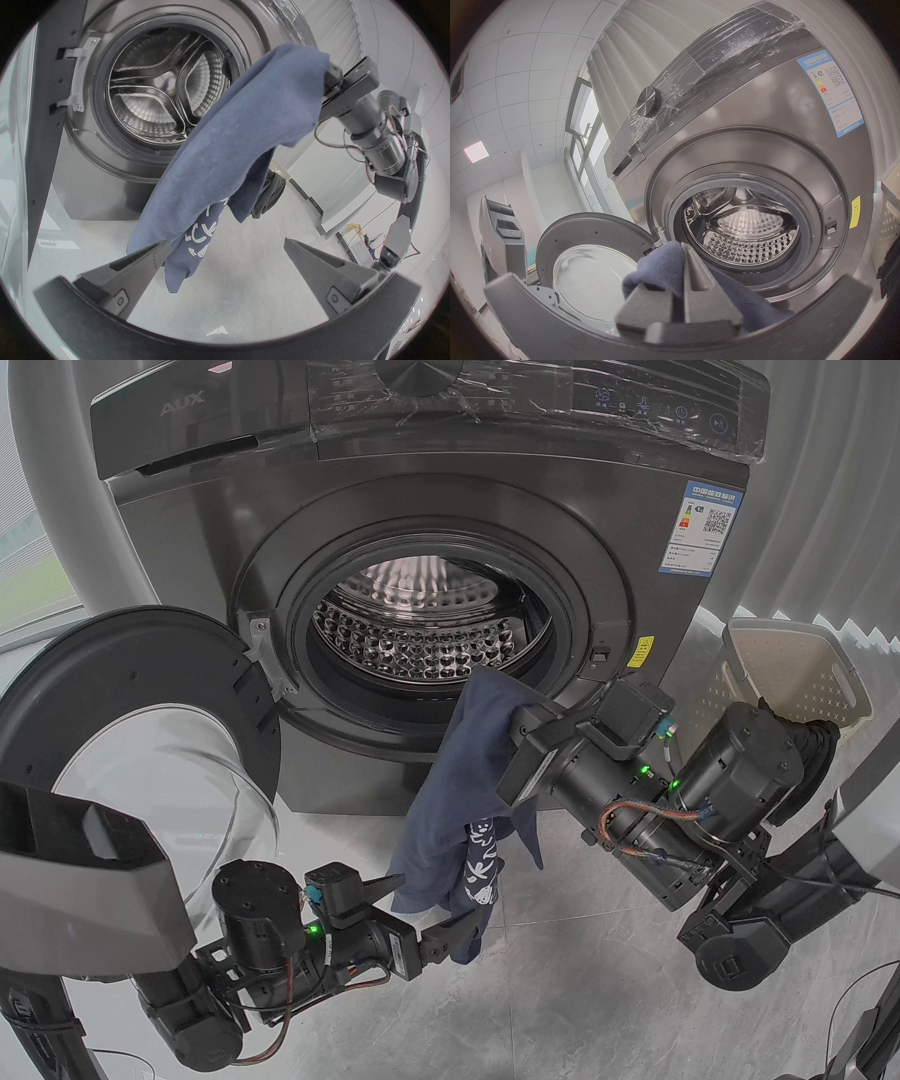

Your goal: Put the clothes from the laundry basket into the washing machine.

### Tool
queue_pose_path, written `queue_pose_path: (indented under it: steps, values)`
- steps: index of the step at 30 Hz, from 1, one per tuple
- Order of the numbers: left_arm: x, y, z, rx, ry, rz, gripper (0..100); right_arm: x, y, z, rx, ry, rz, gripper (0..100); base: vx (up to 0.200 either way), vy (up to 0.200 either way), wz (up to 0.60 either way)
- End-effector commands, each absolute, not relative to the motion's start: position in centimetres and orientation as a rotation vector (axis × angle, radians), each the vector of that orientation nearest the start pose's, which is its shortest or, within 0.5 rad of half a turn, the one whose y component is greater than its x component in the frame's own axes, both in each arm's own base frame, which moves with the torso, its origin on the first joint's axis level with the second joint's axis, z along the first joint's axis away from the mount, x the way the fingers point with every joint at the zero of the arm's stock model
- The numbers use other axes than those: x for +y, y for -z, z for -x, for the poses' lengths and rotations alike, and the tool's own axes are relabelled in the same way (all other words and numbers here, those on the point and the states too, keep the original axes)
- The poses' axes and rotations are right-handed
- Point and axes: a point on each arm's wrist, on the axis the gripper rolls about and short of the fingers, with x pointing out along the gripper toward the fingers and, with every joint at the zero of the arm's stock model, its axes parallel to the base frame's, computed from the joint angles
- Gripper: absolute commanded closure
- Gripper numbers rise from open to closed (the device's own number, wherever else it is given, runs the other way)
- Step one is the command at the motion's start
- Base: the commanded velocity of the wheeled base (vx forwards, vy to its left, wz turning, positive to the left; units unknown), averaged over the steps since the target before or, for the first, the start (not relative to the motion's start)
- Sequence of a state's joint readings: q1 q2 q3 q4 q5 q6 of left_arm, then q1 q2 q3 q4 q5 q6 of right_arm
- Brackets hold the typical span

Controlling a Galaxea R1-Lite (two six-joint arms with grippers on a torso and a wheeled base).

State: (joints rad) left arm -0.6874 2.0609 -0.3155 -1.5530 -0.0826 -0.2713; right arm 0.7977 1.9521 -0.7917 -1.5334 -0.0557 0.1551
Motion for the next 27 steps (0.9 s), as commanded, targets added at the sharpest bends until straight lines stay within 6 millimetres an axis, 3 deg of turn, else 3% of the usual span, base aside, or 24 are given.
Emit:
queue_pose_path:
  steps: [1, 12, 18, 22, 27]
  values:
    - [-19.1, -4.3, -23.2, 0.313, 0.725, 0.188, 0, 24.6, -18.7, -24.2, -0.293, -0.761, -0.305, 100, 0.0, 0.0, 0.0]
    - [-19.9, -4.8, -23.6, 0.292, 0.759, 0.214, 0, 24.6, -18.5, -24.4, -0.291, -0.756, -0.302, 100, 0.0, 0.0, 0.0]
    - [-20.3, -4.0, -23.6, 0.318, 0.784, 0.208, 0, 24.6, -18.4, -24.4, -0.288, -0.754, -0.302, 100, 0.0, 0.0, 0.0]
    - [-20.4, -2.2, -25.9, 0.319, 0.743, 0.197, 0, 24.7, -18.5, -24.2, -0.288, -0.759, -0.305, 100, 0.0, 0.0, 0.0]
    - [-20.0, -1.5, -28.5, 0.283, 0.681, 0.21, 0, 24.5, -18.5, -24.2, -0.286, -0.756, -0.304, 100, 0.0, 0.0, 0.0]
